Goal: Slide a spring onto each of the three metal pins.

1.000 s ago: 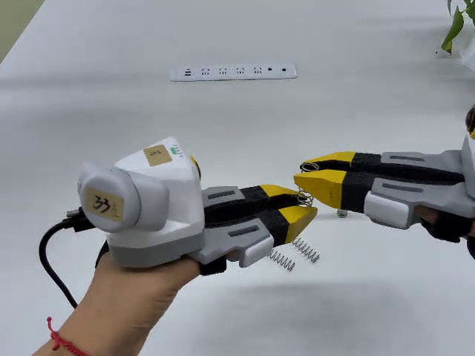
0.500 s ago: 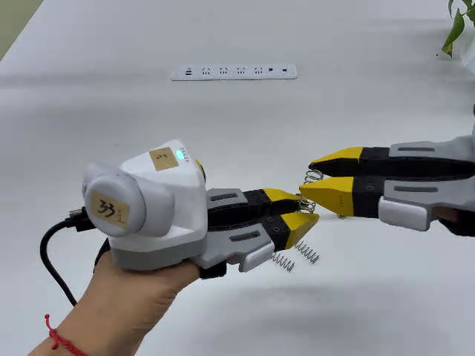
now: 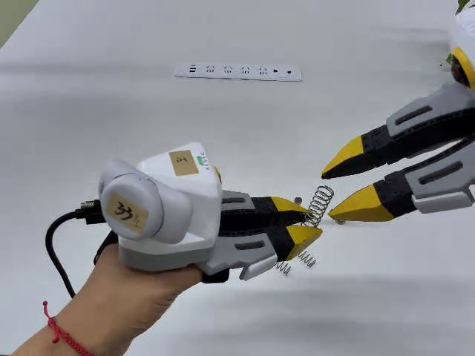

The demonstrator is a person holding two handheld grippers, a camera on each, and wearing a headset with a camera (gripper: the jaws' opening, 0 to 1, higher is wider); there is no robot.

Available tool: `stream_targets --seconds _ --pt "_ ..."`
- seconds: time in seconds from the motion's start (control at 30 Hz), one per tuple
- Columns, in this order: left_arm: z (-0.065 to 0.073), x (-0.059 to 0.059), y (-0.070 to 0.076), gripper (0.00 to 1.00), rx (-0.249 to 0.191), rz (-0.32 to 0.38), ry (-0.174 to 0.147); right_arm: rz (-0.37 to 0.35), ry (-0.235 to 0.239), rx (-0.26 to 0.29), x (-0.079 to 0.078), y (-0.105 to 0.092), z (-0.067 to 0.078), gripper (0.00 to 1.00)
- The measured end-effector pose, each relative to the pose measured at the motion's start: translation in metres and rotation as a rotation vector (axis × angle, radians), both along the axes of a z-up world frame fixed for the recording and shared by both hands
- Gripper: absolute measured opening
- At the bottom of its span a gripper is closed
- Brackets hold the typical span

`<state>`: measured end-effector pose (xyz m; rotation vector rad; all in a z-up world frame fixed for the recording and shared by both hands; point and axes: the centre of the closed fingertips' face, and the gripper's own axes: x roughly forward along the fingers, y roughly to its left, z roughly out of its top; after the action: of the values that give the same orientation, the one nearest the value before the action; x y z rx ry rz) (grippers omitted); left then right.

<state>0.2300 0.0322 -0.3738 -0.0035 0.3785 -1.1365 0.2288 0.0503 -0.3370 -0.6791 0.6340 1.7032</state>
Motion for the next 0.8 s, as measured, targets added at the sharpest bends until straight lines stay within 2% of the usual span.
stream_targets --seconds 0.13,0.27,0.37,0.53,0.8 --pt "-0.002 -0.002 -0.002 0.1 0.013 -0.019 -0.007 0.118 -0.037 -0.092 -0.001 -0.001 -0.009 0.23" --pt "-0.003 -0.003 -0.004 0.1 0.018 -0.033 -0.011 0.167 -0.028 -0.127 -0.001 0.0 -0.012 0.2" --pt "-0.003 -0.003 -0.005 0.1 0.018 -0.04 -0.012 0.225 -0.022 -0.185 -0.006 -0.004 -0.017 0.19" --pt "-0.003 -0.004 -0.006 0.1 0.02 -0.051 -0.017 0.273 -0.039 -0.241 -0.008 -0.007 -0.025 0.18" --pt "-0.005 -0.006 -0.007 0.1 0.036 -0.069 -0.025 0.309 -0.033 -0.281 -0.009 -0.005 -0.032 0.15"
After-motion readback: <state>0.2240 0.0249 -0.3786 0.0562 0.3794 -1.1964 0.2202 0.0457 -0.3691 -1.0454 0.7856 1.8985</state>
